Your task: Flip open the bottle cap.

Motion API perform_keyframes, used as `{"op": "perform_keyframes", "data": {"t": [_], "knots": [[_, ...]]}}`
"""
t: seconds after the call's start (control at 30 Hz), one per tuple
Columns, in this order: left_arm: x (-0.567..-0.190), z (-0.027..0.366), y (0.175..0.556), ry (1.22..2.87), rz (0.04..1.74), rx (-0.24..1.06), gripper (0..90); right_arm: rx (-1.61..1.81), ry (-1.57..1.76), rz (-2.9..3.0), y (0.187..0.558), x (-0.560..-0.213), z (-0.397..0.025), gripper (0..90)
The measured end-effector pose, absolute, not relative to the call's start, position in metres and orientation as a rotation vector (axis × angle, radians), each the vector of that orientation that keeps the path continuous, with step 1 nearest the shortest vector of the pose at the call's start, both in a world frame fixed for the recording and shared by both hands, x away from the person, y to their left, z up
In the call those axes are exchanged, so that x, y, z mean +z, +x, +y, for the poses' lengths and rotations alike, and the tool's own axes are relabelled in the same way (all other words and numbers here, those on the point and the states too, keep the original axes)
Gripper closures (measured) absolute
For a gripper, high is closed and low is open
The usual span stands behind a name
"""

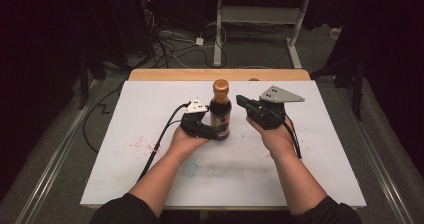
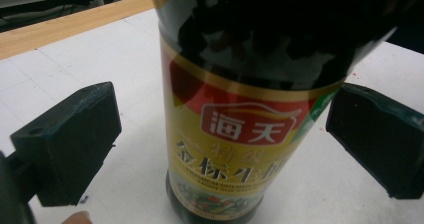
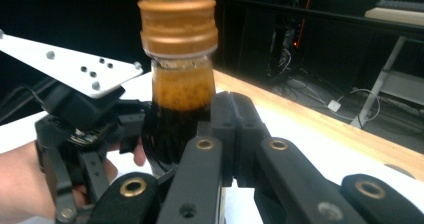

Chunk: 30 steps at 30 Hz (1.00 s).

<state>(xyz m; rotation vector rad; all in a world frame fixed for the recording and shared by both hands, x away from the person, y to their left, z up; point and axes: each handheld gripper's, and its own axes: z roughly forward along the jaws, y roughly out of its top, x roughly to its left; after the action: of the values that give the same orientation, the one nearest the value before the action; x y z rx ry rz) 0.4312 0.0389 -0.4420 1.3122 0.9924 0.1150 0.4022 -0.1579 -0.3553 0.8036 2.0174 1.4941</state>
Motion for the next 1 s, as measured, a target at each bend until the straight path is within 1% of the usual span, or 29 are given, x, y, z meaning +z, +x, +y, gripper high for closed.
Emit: {"op": "perform_keyframes", "data": {"t": [0.2,0.4,0.5,0.63,0.67,1.0], "knots": [[-0.443,0.034,0.433,1.32,0.983,0.107,4.7,1.5,0.792,2.025,0.403,-0.348,-0.153,90.0],[-0.442,0.034,0.433,1.302,0.962,0.11,14.3,1.489,0.788,2.037,0.405,-0.342,-0.149,90.0],[-0.442,0.033,0.433,1.304,0.958,0.106,15.7,1.487,0.79,2.045,0.405,-0.339,-0.148,90.0],[-0.444,0.033,0.432,1.317,0.951,0.109,20.1,1.484,0.793,2.048,0.406,-0.337,-0.147,90.0],[-0.444,0.032,0.432,1.32,0.947,0.109,22.6,1.484,0.793,2.054,0.405,-0.335,-0.147,90.0],[-0.446,0.032,0.431,1.331,0.939,0.138,26.3,1.473,0.779,2.072,0.403,-0.327,-0.145,90.0]]}}
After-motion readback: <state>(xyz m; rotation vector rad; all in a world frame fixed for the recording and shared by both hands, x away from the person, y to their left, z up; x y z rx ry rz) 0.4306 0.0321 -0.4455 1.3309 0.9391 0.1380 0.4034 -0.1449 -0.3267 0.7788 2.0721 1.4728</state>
